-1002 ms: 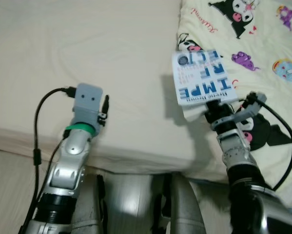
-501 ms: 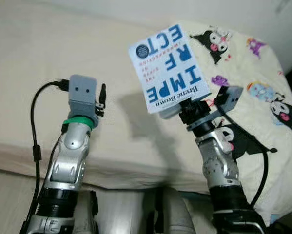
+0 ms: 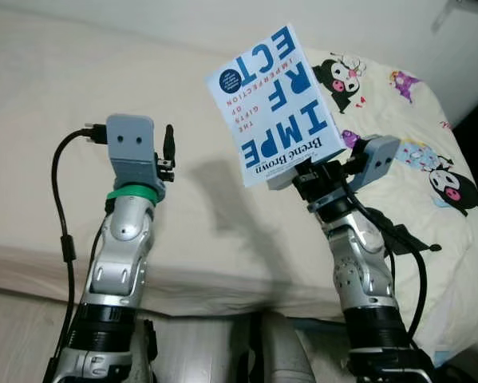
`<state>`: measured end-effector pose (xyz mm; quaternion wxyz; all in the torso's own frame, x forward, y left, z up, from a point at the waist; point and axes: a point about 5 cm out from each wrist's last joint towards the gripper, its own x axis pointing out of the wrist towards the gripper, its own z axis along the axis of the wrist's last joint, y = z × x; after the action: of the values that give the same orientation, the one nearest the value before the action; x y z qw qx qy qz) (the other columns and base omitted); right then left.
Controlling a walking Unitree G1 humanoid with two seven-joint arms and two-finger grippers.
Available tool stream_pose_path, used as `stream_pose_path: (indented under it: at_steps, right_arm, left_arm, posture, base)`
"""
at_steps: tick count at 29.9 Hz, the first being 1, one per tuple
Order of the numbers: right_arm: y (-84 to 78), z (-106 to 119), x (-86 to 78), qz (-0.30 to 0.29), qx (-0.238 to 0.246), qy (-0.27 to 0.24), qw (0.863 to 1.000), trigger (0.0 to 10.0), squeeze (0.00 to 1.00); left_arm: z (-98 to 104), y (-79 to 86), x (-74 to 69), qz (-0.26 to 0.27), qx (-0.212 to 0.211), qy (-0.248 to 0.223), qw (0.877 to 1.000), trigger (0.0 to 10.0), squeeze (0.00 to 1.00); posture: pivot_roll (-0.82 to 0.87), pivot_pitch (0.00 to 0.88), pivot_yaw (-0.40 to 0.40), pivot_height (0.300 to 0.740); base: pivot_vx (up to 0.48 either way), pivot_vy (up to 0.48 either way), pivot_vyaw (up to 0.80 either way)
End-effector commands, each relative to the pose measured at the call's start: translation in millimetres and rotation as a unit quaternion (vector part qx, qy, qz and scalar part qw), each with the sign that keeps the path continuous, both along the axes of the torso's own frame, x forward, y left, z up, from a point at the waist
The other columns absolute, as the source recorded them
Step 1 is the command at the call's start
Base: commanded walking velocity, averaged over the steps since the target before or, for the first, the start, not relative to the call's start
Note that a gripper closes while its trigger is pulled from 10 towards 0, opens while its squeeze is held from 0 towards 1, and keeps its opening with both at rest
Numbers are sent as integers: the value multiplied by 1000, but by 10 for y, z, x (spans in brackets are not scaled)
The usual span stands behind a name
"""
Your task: Clean up the room
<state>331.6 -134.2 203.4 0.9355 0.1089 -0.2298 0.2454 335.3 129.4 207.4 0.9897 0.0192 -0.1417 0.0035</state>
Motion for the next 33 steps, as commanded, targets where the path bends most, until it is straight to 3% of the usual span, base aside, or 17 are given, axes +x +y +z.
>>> stream_pose_path:
  at_steps: [1,8,17,23,33]
  right_arm:
    - [-55,18,-48,-14,-1,-6,1000,10000,0]
    - [-77,-182,-145,-46,-4,37,998,10000,0]
    - [-102,-233,-158,-54,-6,45,998,10000,0]
    - [-155,-276,-196,-67,-11,55,996,10000,0]
    - [-201,-258,-172,-86,-10,59,995,10000,0]
  left_arm:
    - [-5,-57,14,-8,-1,-2,1000,10000,0]
    - [-144,-55,-27,-11,9,25,1000,10000,0]
    - [-134,-90,2,-19,10,27,999,10000,0]
    - [-146,-194,34,-37,14,29,999,10000,0]
    - [-191,-219,40,-49,26,41,998,10000,0]
  posture:
    - [-54,0,-78,634]
    - [-55,33,-65,658]
    - [-72,38,-53,673]
    - [-74,46,-53,697]
    - [-66,35,-29,736]
  base:
    - [0,0,0]
    - [0,0,0]
    - [0,0,0]
    - [0,0,0]
    - [0,0,0]
